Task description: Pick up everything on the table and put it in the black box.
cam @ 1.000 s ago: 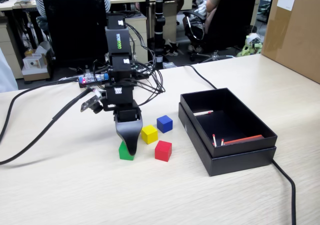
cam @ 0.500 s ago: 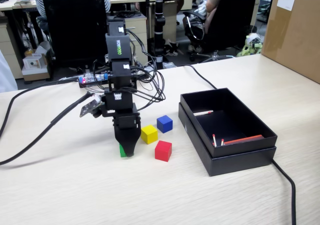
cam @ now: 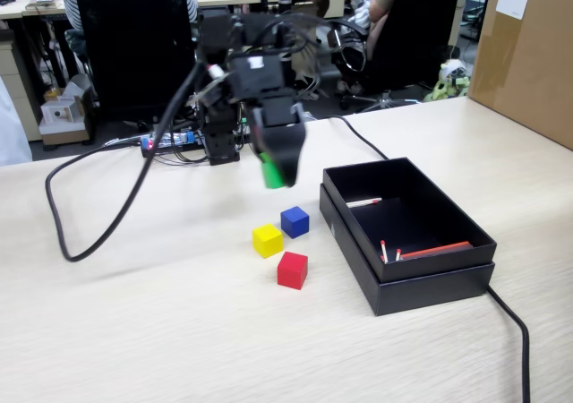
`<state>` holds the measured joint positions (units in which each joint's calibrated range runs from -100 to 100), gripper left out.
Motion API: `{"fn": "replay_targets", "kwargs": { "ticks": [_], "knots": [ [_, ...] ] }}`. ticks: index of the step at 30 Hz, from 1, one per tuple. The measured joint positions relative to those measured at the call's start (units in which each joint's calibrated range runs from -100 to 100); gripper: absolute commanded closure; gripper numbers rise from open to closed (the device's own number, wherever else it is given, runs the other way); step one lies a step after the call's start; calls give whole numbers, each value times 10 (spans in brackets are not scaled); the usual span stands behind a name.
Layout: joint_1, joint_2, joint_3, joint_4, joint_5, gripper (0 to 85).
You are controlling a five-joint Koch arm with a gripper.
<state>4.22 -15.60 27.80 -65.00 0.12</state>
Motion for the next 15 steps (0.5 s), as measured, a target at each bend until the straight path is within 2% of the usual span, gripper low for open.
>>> {"fn": "replay_targets", "kwargs": {
  "ticks": [6, 11, 15],
  "knots": [
    [78, 48, 54, 0, 22, 749],
    [104, 194, 90, 0, 38, 747],
    [117, 274, 133, 0, 39, 743]
  ]
}}
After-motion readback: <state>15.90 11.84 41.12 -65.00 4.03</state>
